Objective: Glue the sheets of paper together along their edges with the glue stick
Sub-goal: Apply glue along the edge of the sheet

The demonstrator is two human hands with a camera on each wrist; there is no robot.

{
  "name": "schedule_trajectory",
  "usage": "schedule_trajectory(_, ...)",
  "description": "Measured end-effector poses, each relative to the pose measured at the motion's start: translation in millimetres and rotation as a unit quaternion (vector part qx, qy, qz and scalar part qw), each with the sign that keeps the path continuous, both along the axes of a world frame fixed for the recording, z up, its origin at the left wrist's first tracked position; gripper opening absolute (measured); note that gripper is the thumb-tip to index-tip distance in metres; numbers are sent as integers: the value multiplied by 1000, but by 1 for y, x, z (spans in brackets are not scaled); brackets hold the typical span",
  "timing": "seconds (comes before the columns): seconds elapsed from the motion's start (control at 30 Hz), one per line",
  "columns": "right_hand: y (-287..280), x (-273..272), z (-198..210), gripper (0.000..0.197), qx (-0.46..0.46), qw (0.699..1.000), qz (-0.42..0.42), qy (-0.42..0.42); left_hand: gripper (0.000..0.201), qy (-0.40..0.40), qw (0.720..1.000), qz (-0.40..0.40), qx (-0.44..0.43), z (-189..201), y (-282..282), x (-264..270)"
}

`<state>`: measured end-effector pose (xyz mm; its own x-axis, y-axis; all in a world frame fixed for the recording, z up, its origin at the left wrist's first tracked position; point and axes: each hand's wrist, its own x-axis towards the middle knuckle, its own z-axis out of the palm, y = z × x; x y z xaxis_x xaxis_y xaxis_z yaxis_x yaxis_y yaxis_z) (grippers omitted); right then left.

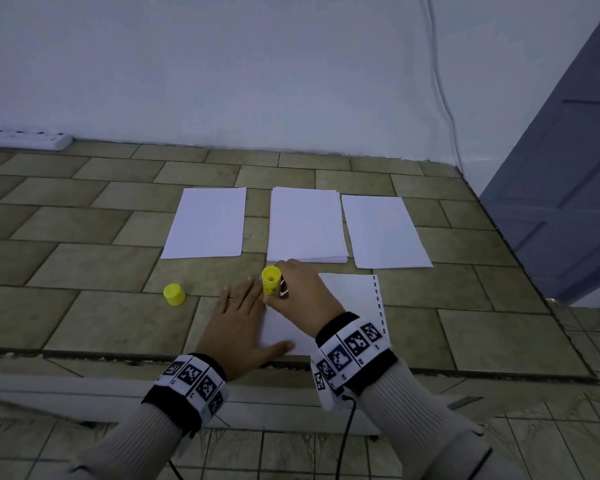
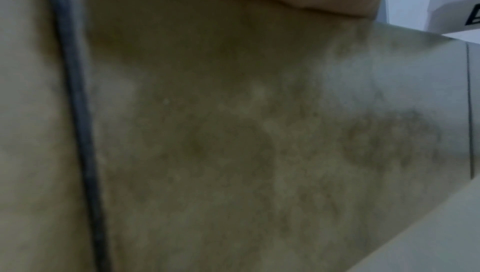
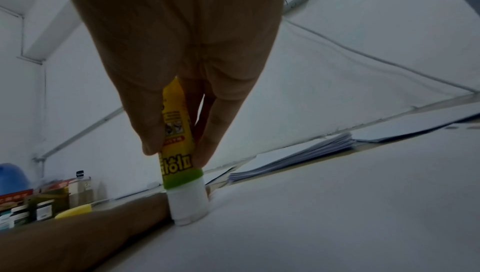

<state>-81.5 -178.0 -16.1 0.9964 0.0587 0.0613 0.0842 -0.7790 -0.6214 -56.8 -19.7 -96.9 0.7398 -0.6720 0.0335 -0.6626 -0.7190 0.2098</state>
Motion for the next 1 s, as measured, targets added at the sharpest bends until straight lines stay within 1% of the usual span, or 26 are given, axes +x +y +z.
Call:
schedule_trajectory(0.07,-1,-1,1,25,0,1000,-1,-2,111,3,1000,3,3,-1,1,0)
schedule_trajectory(0.17,-12,-3,2,26,-14,1000,-8,1,118,5,1000,9,20,-1,1,0)
schedule_trajectory(0.23,-26,-7,2,23,-17,1000,-25,8,122,8,1000,12,27,0,1,0)
schedule_trajectory(0.3,-44,-15,0,15,-7,999,-43,-5,123,12,999,15,30,1,0,-1)
schedule_trajectory(0.47,-95,-43,-6,14,17,991,-118,-58,125,18,999,17,44,4,0,-2)
schedule_trajectory(0.6,-125,-59,-5,12,-3,983,-174,-54,123,15,999,15,33,2,0,-1)
schedule_trajectory(0.67,-130,-62,-3,13,-13,981,-185,-56,124,17,999,15,35,2,1,-1)
schedule_trajectory(0.73,-124,-64,-1,14,-8,981,-182,-64,126,23,999,17,41,2,0,-1)
schedule_trajectory(0.8,-107,-65,2,16,23,985,-160,-67,127,22,999,19,44,2,-1,-1)
schedule_trajectory(0.9,-69,-63,4,12,96,990,-89,-47,131,24,999,22,42,2,-1,-1)
schedule_trajectory(0.93,-56,-60,4,12,110,991,-66,-35,132,25,998,21,46,3,-1,-1)
schedule_trajectory(1.0,-32,-54,3,18,104,994,-22,-16,131,26,998,19,55,5,-2,-2)
